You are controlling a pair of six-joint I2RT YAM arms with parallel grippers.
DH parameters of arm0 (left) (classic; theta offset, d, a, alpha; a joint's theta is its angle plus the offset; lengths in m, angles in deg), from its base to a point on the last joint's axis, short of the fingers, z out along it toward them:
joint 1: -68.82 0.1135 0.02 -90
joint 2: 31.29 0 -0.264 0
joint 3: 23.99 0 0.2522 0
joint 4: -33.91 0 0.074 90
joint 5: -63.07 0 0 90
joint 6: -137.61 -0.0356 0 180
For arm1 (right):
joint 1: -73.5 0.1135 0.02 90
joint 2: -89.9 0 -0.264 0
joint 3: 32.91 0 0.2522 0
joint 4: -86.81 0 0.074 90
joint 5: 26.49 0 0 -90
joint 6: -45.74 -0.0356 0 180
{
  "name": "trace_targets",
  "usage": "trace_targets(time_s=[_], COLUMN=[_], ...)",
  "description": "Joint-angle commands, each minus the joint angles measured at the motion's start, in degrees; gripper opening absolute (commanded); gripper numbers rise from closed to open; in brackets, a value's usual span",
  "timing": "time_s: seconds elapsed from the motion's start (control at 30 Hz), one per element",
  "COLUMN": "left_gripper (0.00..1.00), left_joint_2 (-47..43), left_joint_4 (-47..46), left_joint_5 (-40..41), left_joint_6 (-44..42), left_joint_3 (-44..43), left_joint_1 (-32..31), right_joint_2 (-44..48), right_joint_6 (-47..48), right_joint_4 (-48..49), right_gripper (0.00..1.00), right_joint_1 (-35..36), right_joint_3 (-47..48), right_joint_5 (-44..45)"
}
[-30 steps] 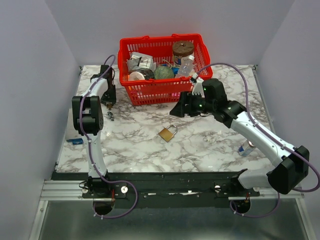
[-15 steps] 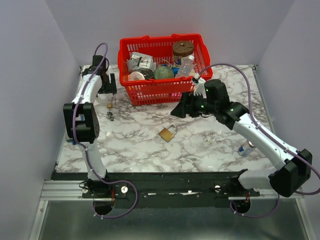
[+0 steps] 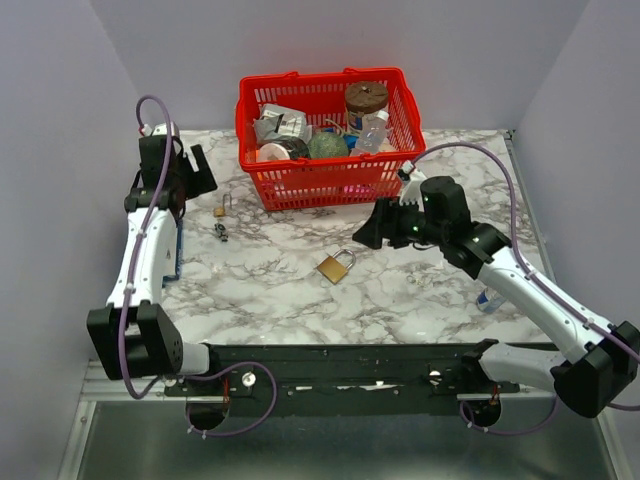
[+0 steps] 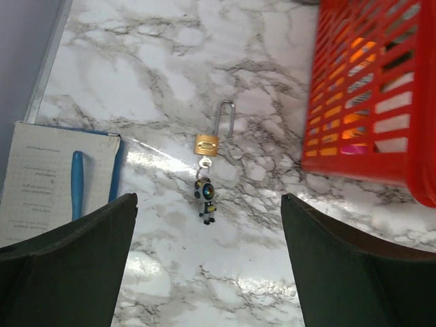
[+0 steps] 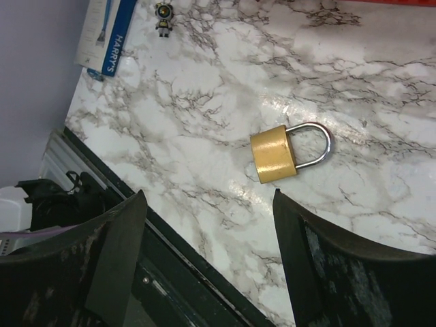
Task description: Unlock with the key
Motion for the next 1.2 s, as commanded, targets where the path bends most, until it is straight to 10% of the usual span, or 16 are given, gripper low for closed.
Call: trace_targets(time_s=[0.0,0.57,1.17], left_gripper=[0.93,0.88,0.87], left_joint_2=[-9.46,-25.67,-19.96], left_joint_4=[-4.91,-0.87,-7.72], left_joint_5=[-8.08,-13.54,-3.16], left_joint_6=[0.59,11.06,20.90], left_joint_3=[6.62,25.17,25.27], left_joint_1=[0.48,-2.24,-36.60], right_joint_2=[3.12,-2.23,-18.14], right_joint_6=[1.67,2.89,5.09], right_joint_4=[0.82,-14.11,-17.99], right_gripper=[0.83,0.76,0.58], right_joint_1=[-0.29,-0.21,-0.29], right_joint_3=[-2.29,-3.25,-3.34], right_joint_5=[3.81,24.19,31.58])
